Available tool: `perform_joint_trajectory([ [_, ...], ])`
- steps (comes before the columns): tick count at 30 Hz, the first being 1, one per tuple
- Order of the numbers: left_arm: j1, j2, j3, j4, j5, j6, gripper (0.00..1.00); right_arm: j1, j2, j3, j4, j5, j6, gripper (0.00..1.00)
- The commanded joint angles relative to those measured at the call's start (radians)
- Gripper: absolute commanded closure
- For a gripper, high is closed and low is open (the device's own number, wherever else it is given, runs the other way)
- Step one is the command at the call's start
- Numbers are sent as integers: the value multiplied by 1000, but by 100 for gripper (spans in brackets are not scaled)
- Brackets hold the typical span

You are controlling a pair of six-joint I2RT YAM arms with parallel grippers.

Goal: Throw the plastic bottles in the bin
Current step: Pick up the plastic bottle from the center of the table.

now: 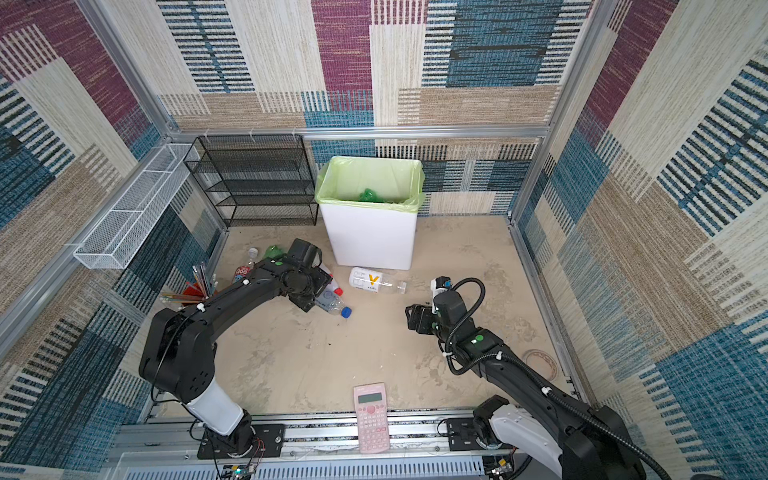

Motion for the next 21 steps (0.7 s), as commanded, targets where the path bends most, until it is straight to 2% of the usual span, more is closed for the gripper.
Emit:
perform_joint_trajectory([
  [1,-2,29,21,-105,-39,-68,20,1,-11,1,37,15,5,17],
  [16,-9,185,100,-27,-54,-103,21,1,3,1,53,9,-3,17],
  [21,-8,235,110,-29,-32,-95,25,1,7,-1,55,7,-4,17],
])
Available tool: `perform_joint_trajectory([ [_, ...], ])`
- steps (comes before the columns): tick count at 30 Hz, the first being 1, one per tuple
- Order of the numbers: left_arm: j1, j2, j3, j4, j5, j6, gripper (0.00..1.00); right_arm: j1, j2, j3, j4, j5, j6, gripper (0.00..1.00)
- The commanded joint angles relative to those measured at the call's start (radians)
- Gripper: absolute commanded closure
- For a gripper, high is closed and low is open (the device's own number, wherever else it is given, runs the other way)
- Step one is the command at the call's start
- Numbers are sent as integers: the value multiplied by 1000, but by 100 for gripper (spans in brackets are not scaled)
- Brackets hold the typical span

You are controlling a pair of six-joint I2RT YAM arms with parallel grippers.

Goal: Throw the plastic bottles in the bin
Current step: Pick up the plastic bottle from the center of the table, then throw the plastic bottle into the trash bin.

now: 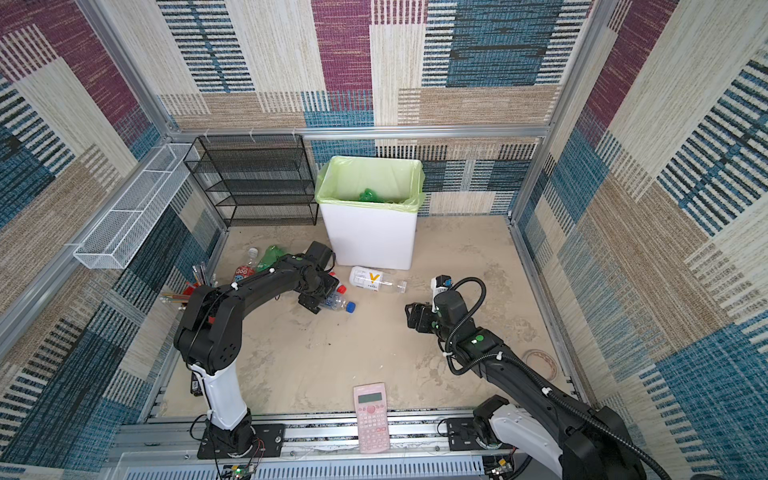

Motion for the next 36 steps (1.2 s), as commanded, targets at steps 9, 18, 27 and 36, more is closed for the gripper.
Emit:
perform_joint_trajectory([
  [9,8,-63,-72,-10,-16,98,50,1,6,10,35,4,-6,18],
  [18,7,-450,-281,75,-35,396,57,1,35,17,55,-1,-8,18],
  [27,-19,-557,13,330,25,867,57,1,82,59,66,-7,-28,18],
  [36,-18,25,1033,530,108,1074,23,1,22,70,29,20,-23,18],
])
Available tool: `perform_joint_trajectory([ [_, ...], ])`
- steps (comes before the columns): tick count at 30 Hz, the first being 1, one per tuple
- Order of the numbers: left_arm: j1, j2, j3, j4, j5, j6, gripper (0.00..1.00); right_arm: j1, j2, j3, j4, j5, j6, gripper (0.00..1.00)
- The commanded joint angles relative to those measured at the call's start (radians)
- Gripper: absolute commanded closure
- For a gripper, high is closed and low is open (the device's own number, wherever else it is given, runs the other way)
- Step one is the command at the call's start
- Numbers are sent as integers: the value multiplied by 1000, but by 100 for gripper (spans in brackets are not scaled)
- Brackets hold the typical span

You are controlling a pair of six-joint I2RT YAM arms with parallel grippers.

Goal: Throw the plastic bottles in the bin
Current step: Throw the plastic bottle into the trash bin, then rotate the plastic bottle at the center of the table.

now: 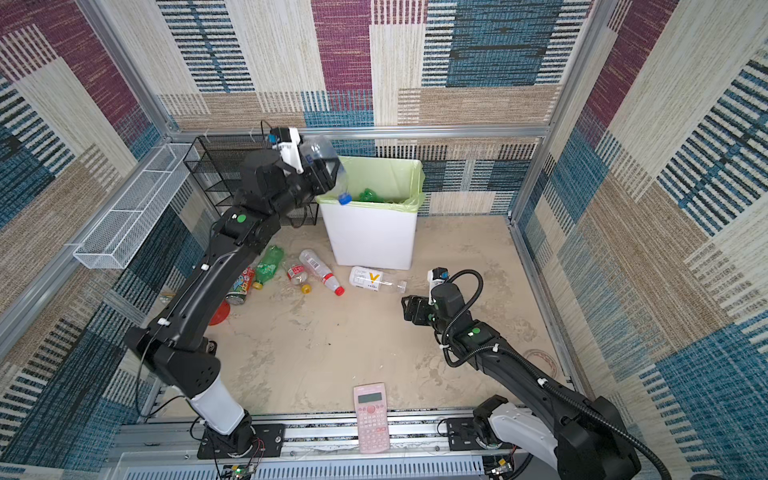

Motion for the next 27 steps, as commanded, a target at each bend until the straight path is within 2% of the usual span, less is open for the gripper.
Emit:
perform_joint_trajectory([
  [1,-3,177,324,132,58,99,18,0,-31,6,-9,25,-5,18],
  [4,-11,267,527,141,55,104,12,-1,-76,-12,-32,41,2,17],
  [5,-12,262,532,149,53,108,11,0,-89,-21,-36,45,7,18],
  [7,-14,202,449,204,48,126,11,0,-105,-39,-40,49,19,18],
  [10,-14,56,222,299,18,153,11,0,-109,-52,-39,44,35,18],
  [12,-14,-42,83,298,-7,168,12,0,-103,-52,-35,39,35,18],
  [15,-7,-211,-205,288,-38,139,15,0,-67,-44,-23,22,16,19],
  [19,19,-435,-639,202,-62,-27,23,0,16,-8,3,-14,-30,19],
  [22,29,-576,-917,75,-85,-179,28,0,91,49,20,-34,-84,19],
  [27,42,-730,-1255,-80,-39,-431,36,0,257,199,19,-68,-221,20],
])
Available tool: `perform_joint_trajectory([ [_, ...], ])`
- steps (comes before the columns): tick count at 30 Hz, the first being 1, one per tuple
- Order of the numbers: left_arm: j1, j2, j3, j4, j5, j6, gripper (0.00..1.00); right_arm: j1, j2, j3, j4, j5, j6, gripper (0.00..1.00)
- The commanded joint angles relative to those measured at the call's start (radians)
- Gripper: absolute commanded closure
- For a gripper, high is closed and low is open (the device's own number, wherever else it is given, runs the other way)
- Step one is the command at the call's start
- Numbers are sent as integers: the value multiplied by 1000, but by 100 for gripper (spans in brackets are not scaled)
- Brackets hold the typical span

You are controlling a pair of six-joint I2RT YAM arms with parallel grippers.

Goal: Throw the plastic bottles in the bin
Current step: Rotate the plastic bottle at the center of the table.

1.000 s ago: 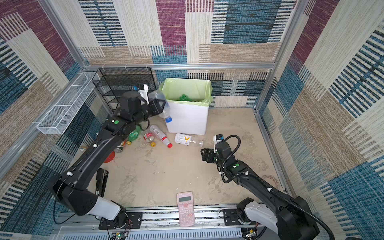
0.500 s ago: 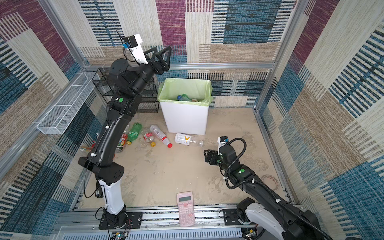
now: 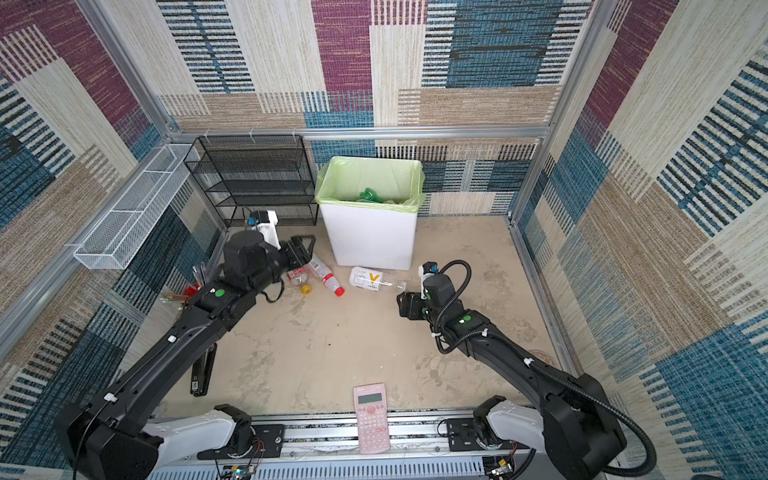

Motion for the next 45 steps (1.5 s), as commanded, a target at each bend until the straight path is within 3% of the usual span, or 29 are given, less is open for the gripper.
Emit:
perform_joint_trajectory([
  [1,8,-69,-142,-119,32,-243,37,0,98,93,32,-41,-135,20],
  [5,14,-129,-248,-129,42,-330,39,-1,268,245,-12,-68,-240,18],
  [10,32,-158,-235,-180,42,-303,39,0,447,416,-52,-80,-344,13],
  [19,45,-209,-252,-219,42,-308,39,0,676,588,-60,-109,-387,9],
  [27,53,-218,-251,-239,46,-304,39,25,728,570,-75,-142,-400,9],
  [36,62,-223,-247,-252,39,-289,39,122,642,407,-47,-125,-341,18],
  [45,72,-195,-241,-231,64,-281,39,122,726,484,-66,-89,-301,28],
])
